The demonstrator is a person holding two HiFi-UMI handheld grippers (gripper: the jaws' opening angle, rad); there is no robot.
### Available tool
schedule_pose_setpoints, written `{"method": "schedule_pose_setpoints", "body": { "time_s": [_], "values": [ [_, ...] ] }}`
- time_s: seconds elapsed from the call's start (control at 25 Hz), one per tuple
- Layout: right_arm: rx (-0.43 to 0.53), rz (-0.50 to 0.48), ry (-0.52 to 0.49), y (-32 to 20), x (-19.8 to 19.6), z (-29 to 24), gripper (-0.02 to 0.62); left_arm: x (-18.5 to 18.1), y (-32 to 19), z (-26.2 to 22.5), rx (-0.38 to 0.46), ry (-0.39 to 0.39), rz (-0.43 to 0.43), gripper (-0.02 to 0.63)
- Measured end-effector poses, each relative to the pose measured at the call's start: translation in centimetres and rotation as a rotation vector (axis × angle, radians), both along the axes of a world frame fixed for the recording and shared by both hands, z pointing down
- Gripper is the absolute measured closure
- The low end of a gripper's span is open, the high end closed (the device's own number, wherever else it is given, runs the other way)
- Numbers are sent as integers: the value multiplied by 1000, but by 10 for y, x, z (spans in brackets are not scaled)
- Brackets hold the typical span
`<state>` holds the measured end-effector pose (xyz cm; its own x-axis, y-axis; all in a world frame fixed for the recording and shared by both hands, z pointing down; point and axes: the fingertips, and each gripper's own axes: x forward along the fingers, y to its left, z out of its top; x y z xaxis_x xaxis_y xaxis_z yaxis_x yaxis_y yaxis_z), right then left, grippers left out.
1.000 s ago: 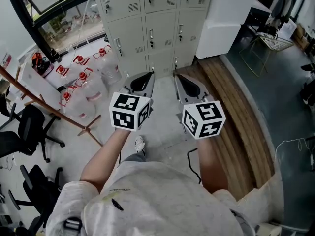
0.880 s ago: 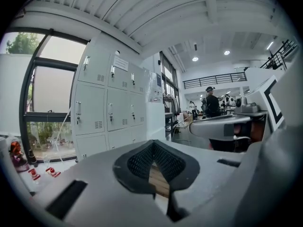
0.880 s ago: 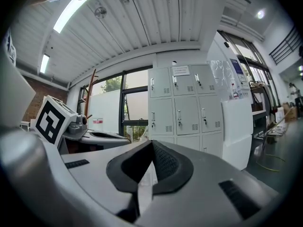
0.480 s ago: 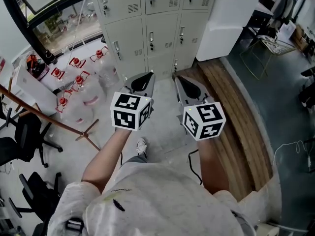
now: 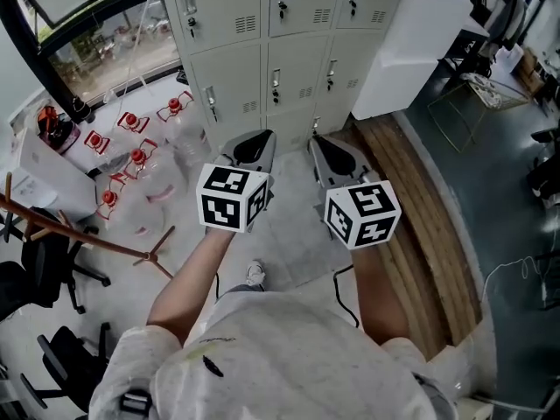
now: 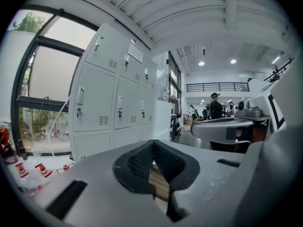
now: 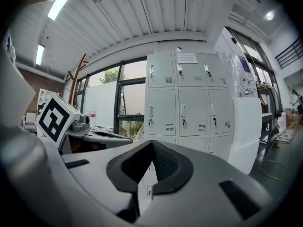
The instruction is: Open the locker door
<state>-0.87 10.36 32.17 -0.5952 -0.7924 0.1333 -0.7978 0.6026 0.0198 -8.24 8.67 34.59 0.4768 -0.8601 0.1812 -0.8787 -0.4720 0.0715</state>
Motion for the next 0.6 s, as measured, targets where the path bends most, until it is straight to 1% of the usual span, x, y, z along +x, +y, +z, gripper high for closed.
{"method": "schedule_pose_setpoints", "body": {
  "time_s": [0.16,0.36,0.6],
  "values": [
    [-2,5,8,-29,-22,-1,600,-20,-29,1,-9,22,12,600],
    [-12,4,19,-61,-47,2,600,-43,-62,3,-20,23,22,600],
    [-16,16,19,-95,-67,4,600,-59,-93,7,-30,23,44,600]
  ]
}}
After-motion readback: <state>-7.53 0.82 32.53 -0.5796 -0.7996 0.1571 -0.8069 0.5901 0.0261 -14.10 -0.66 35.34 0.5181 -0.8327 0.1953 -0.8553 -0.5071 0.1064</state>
